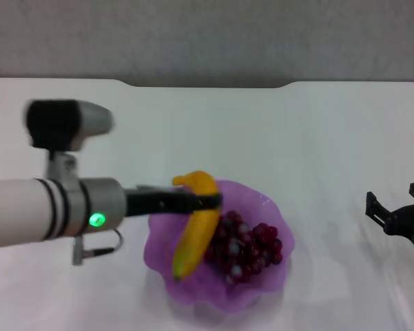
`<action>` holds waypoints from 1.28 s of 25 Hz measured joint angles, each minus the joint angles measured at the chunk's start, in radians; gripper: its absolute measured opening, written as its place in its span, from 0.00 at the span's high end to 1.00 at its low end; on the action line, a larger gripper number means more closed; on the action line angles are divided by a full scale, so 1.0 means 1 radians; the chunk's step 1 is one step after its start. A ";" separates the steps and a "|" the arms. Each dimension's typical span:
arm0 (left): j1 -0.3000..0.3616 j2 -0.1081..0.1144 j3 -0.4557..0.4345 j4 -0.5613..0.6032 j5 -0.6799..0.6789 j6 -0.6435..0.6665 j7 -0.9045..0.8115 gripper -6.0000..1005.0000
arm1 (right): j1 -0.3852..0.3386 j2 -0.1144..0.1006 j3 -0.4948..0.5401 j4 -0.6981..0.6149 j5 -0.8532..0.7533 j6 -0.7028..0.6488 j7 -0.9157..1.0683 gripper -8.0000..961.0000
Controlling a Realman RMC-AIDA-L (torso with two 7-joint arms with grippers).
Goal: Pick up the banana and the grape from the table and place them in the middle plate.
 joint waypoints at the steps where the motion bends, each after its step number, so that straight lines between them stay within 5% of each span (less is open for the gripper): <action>1: 0.020 0.000 -0.009 -0.028 0.012 0.013 0.008 0.14 | 0.000 0.000 -0.001 -0.001 0.000 0.000 0.000 0.07; 8: 0.227 -0.004 0.006 -0.221 0.097 0.272 0.166 0.11 | 0.000 0.000 -0.001 -0.001 0.000 0.000 0.000 0.07; 12: 0.332 -0.005 0.133 -0.219 0.093 0.627 0.332 0.11 | 0.000 0.000 0.000 -0.001 0.000 0.000 0.000 0.07; 15: 0.351 -0.004 0.270 -0.121 0.095 0.968 0.379 0.11 | 0.000 0.000 -0.001 -0.001 -0.001 -0.001 0.000 0.07; 20: 0.280 0.000 0.439 0.126 0.096 1.408 0.316 0.11 | 0.000 0.000 -0.004 -0.001 -0.006 -0.011 0.000 0.07; 25: 0.122 0.000 0.462 0.461 0.132 1.556 -0.004 0.11 | 0.000 0.001 -0.004 0.004 -0.006 -0.013 0.000 0.07; 27: 0.043 -0.004 0.507 0.697 0.209 1.679 -0.267 0.11 | 0.000 0.001 -0.004 0.006 -0.006 -0.014 0.000 0.07; 32: 0.001 -0.006 0.559 0.895 0.275 1.797 -0.586 0.11 | -0.001 0.002 -0.006 0.007 -0.008 -0.066 0.000 0.07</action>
